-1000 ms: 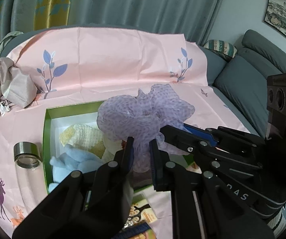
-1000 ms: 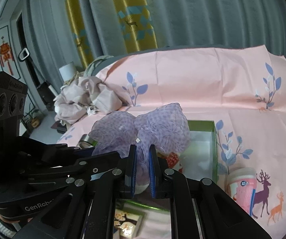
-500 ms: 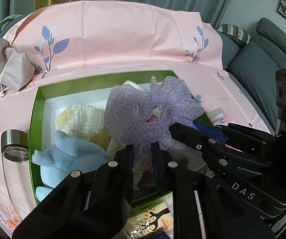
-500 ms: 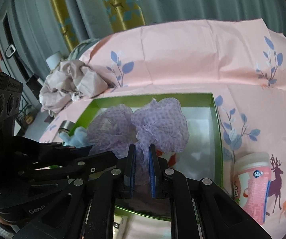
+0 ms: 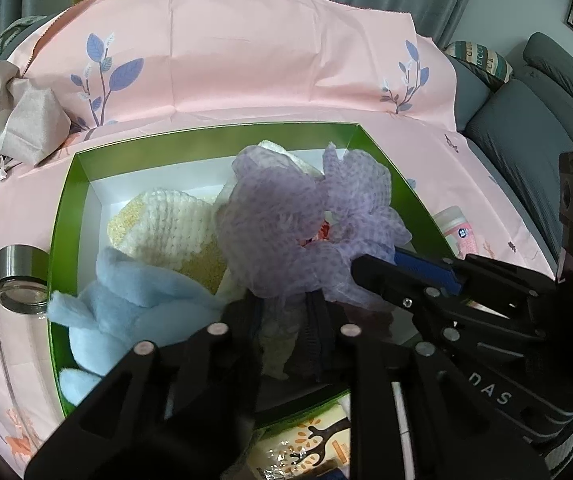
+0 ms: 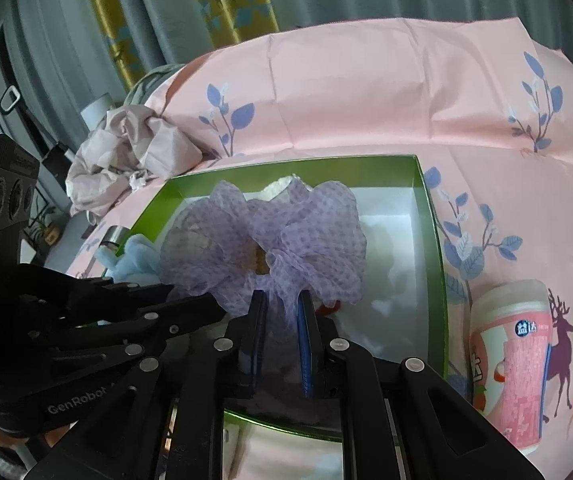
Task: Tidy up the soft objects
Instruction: 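Open the right gripper to release the bath puff into the box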
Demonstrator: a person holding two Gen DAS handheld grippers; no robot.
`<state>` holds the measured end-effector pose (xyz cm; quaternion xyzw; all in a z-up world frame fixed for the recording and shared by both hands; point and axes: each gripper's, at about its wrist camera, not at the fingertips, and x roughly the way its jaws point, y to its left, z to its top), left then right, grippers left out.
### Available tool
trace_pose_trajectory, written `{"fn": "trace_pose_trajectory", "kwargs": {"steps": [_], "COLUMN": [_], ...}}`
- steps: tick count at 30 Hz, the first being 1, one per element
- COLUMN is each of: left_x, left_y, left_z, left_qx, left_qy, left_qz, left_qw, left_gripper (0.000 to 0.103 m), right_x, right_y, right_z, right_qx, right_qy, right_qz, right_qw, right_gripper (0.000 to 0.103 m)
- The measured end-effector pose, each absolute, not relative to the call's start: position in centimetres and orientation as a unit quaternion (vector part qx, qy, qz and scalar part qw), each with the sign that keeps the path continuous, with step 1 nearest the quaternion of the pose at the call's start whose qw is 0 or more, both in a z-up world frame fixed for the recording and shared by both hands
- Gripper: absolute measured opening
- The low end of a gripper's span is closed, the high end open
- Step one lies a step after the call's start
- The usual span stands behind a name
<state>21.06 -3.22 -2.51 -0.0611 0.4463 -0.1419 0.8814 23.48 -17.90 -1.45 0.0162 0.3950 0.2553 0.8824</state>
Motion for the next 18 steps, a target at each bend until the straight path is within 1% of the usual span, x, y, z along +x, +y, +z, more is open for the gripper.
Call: {"fn": "trace_pose_trajectory", "kwargs": {"steps": [1,2,3,4,6,7,8,10,12,13,15,16,18], "left_x": [21.0,20.9,20.8,20.6,20.6,20.5,20.4,20.2,20.0,19.9,19.6,19.4,18.9], "left_y": [-3.2,-3.3,-3.4,-3.4,-3.3,-3.2,-3.1,-3.0,-3.1,-3.1,-3.0,-2.9,-2.7], "left_z": [-2.4,-2.2,-2.0,-1.9,-1.8,-1.9,-1.9,-1.8,-1.6,-1.5,-1.1,-0.9,-0.5], "left_qx": [-0.062,-0.061,-0.055,-0.049,-0.046,-0.046,-0.047,-0.049,-0.049,-0.050,-0.049,-0.050,-0.056], "left_qy": [0.444,0.441,0.437,0.434,0.436,0.434,0.433,0.432,0.430,0.429,0.424,0.420,0.415], "left_qz": [-0.143,-0.143,-0.138,-0.136,-0.131,-0.130,-0.131,-0.130,-0.128,-0.127,-0.121,-0.117,-0.114], "left_qw": [0.882,0.884,0.887,0.889,0.889,0.890,0.890,0.891,0.892,0.893,0.896,0.898,0.901], "left_gripper": [0.034,0.045,0.052,0.055,0.073,0.075,0.075,0.075,0.077,0.079,0.088,0.091,0.099], "right_x": [23.5,23.5,23.4,23.4,23.3,23.2,23.0,22.6,22.2,22.0,21.6,21.5,20.9], "right_y": [-18.0,-18.2,-18.4,-18.5,-18.9,-19.1,-19.3,-19.6,-19.8,-19.9,-20.3,-20.6,-21.1], "right_z": [-1.5,-1.6,-1.6,-1.6,-1.5,-1.5,-1.4,-1.2,-0.9,-0.8,-0.6,-0.5,-0.2], "right_qx": [0.017,0.017,0.018,0.017,0.018,0.018,0.019,0.015,0.007,0.006,0.006,0.006,0.014], "right_qy": [0.396,0.397,0.399,0.400,0.402,0.402,0.401,0.397,0.393,0.391,0.390,0.389,0.385], "right_qz": [0.253,0.249,0.246,0.241,0.233,0.231,0.230,0.224,0.216,0.214,0.206,0.202,0.196], "right_qw": [0.883,0.883,0.883,0.884,0.885,0.886,0.887,0.890,0.894,0.895,0.898,0.899,0.902], "right_gripper": [0.013,0.013,0.015,0.017,0.018,0.019,0.022,0.035,0.042,0.043,0.050,0.053,0.064]}}
